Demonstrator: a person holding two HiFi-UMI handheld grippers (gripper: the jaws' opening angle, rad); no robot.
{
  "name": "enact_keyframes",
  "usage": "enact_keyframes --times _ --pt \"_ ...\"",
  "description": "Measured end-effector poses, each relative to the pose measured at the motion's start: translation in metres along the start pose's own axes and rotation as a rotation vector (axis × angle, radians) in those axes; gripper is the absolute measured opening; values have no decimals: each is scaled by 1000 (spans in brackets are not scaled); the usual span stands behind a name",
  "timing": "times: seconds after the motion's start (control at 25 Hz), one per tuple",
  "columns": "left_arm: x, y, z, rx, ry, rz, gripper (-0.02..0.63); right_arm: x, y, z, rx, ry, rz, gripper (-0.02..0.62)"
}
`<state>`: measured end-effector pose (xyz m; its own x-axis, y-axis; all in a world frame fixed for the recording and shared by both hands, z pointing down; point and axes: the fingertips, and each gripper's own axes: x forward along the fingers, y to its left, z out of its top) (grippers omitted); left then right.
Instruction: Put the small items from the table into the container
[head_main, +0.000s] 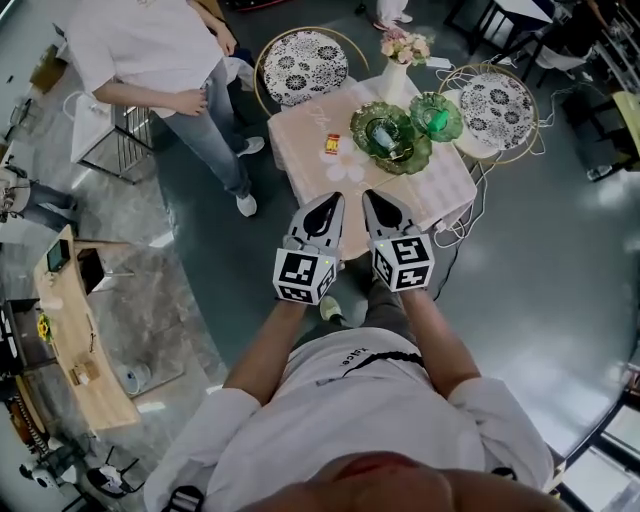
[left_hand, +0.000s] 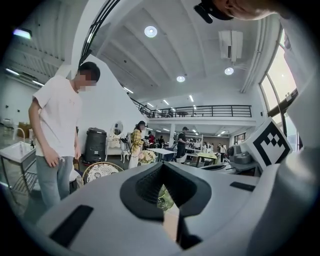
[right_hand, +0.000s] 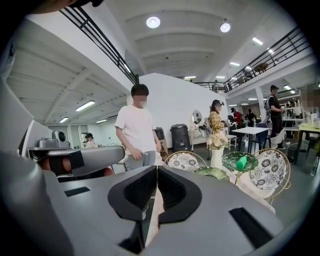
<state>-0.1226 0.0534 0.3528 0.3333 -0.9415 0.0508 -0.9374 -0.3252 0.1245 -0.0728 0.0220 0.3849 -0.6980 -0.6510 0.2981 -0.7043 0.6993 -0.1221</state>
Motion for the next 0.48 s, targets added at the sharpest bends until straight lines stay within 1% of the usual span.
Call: enact_keyframes --times 0.2,0.48 --pt "-16 19 -8 -34 9 39 6 1 17 -8 -3 17 20 20" --pt "-6 34 -16 -47 20 83 6 21 9 -16 -11 50 39 21"
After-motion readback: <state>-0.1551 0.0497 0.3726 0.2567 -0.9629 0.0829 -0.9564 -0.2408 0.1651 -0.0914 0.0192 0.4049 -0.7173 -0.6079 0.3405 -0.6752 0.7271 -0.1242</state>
